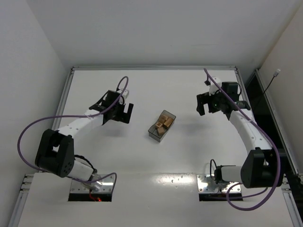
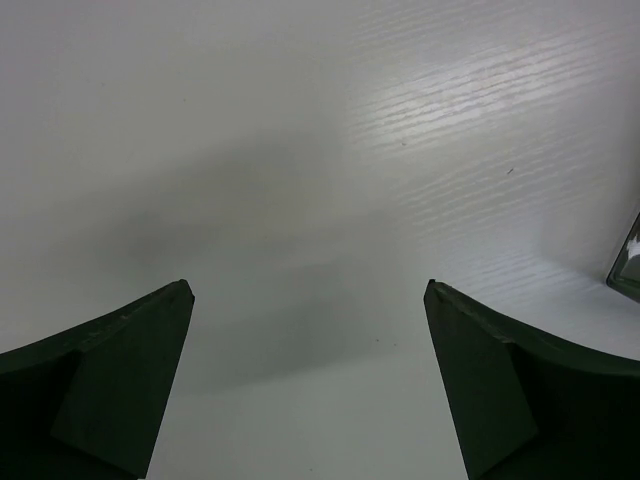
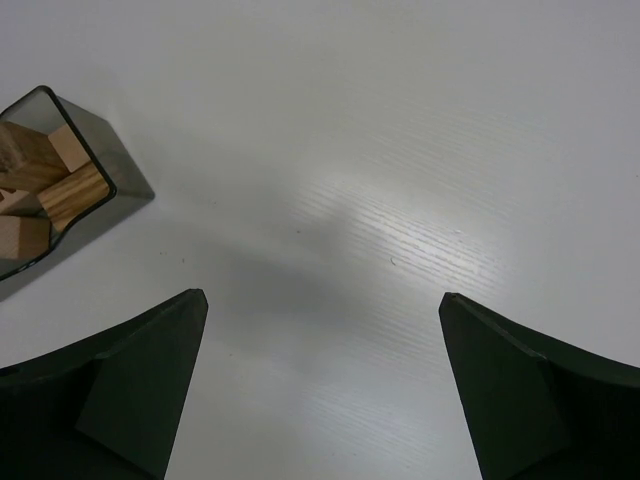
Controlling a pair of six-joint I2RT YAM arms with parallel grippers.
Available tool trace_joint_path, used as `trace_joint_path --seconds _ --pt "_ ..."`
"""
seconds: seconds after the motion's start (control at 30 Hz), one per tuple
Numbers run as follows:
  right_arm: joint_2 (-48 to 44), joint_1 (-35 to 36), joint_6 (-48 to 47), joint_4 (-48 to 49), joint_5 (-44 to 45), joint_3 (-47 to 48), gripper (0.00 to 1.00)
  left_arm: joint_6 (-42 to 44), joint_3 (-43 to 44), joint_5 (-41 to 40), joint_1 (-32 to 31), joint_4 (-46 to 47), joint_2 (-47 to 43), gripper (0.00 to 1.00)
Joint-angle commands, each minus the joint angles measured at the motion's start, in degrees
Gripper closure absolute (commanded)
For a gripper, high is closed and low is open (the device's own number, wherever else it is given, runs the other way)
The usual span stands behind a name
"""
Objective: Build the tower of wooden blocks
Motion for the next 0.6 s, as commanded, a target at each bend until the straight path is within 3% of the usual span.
trace_joint_path --seconds 0.0,0.07,0.23,0.37,0.57 --pt "-1.00 0.89 -0.93 2.01 0.16 0.06 0.01 1.81 0.27 1.03 -0.48 1.68 -3.68 0.00" --pt "-1.00 0.89 -0.93 2.01 -0.36 -0.47 0.01 4.36 0.88 1.04 -3.90 0.98 -4.65 0.00" --pt "-1.00 0.89 -0.93 2.01 -0.37 -1.17 0.01 5.77 0.18 -7.48 -13.92 0.45 -7.82 0.13" --pt "-0.47 0.89 -0.93 1.49 -0.37 -1.17 0.01 5.77 0.71 -7.48 -20.60 -1.30 -8.96 0.19" --pt "-0.47 0.89 -0.93 1.49 -0.90 -1.17 0.01 2.08 2.46 -2.57 -23.34 -1.83 -6.24 0.24"
